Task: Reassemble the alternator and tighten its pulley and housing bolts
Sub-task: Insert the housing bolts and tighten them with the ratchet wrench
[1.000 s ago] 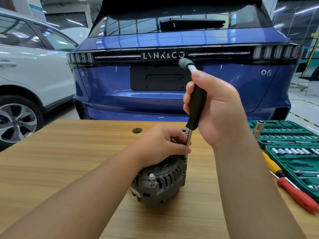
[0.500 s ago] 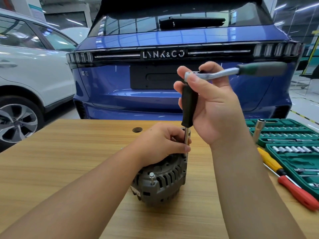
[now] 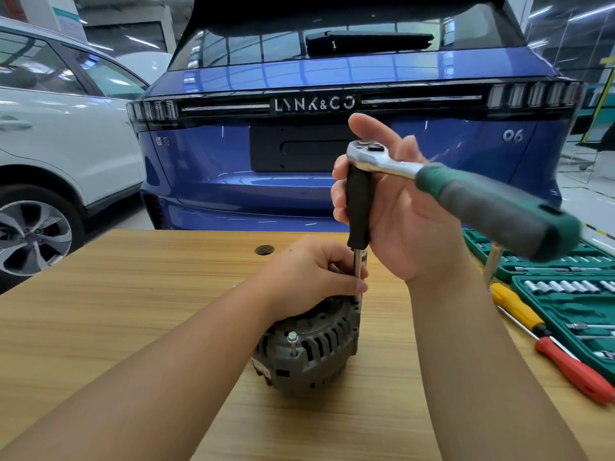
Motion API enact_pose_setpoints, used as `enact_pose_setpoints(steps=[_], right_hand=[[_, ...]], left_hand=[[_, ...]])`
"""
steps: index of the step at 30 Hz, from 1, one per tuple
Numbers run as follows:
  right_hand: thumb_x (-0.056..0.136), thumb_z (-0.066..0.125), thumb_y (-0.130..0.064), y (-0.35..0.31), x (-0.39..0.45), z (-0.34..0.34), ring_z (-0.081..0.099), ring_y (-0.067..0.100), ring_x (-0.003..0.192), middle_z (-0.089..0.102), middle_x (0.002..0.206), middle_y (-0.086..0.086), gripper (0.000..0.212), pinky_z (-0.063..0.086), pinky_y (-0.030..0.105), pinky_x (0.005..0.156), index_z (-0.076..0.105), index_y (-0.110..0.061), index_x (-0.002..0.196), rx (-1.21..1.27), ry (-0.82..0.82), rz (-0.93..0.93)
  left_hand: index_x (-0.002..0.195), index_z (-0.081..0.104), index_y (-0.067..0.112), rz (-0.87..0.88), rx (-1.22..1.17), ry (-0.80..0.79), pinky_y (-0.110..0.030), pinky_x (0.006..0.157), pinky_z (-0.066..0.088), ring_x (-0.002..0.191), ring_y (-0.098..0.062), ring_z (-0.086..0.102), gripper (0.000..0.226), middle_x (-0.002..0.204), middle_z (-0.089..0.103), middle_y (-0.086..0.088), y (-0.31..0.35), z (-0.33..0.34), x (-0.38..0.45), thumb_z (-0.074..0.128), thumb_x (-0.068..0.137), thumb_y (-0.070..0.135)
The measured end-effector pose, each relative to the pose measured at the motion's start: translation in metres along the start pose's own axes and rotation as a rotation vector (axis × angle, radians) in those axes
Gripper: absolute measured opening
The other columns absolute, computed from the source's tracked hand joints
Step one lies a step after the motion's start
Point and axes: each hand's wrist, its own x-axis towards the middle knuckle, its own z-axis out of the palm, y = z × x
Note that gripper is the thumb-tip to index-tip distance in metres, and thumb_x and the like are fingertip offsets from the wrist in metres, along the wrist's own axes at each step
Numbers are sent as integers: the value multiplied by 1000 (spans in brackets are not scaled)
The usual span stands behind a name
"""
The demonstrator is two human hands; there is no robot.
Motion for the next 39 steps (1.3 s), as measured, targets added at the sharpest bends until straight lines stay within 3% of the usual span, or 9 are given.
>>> enact_pose_setpoints(steps=[7,11,13,15,18,25,32,36,39], right_hand=[[83,76,-34,0,-1,8,57,11,60,64,76,-6,41,52,25,63,55,-23,116,-464,478,-205],[85,72,-30,-9,-2,14,58,16,67,70,83,0,12,50,30,67,73,-19,91,-110,428,-25],[85,70,-32,-11,-3,12,61,15,72,71,90,-1,20,48,28,72,78,-21,70,-13,395,70],[78,72,-28,-12,-2,11,64,13,73,69,90,-3,10,48,26,71,75,-19,81,56,388,93],[75,76,-10,-8,-1,6,65,17,78,70,93,-1,28,51,26,66,60,-22,96,113,317,-3],[91,58,-9,5,-3,7,64,16,80,69,100,-1,30,56,33,72,63,-31,111,-462,205,-262],[55,78,-43,-2,5,3,57,25,65,69,84,6,56,45,37,65,69,-26,109,-141,80,-64],[86,72,-29,3,1,-5,59,21,77,68,93,6,49,49,33,70,57,-18,131,-3,19,-70],[75,84,-40,3,-2,-2,59,16,81,67,88,-2,71,49,32,75,49,-21,134,-113,136,-94]], left_hand=[[86,72,55,-32,24,-26,-22,69,49,83,12,63,13,91,68,31,2,0,1,77,88,43],[94,72,54,-23,10,-17,-23,72,51,83,10,65,14,91,70,28,1,-1,2,77,88,43],[93,71,56,-20,12,-12,-22,71,51,82,11,65,15,90,70,29,1,0,1,77,88,43],[88,71,57,-10,14,-10,-19,69,49,82,11,65,16,90,70,29,2,0,1,77,89,42],[82,71,58,-5,19,-7,-16,67,48,82,13,64,18,90,69,32,3,0,0,76,89,41],[86,72,49,-8,25,-1,-17,68,47,84,12,64,10,92,70,30,2,0,1,76,90,40],[91,73,46,-19,12,12,-5,56,45,81,11,65,7,90,71,28,1,0,0,78,88,42],[81,74,48,13,-41,23,-26,72,53,81,2,68,17,84,73,21,1,2,0,81,87,34],[81,75,46,18,-44,30,-26,74,53,80,2,68,18,83,73,20,1,2,1,82,86,31]])
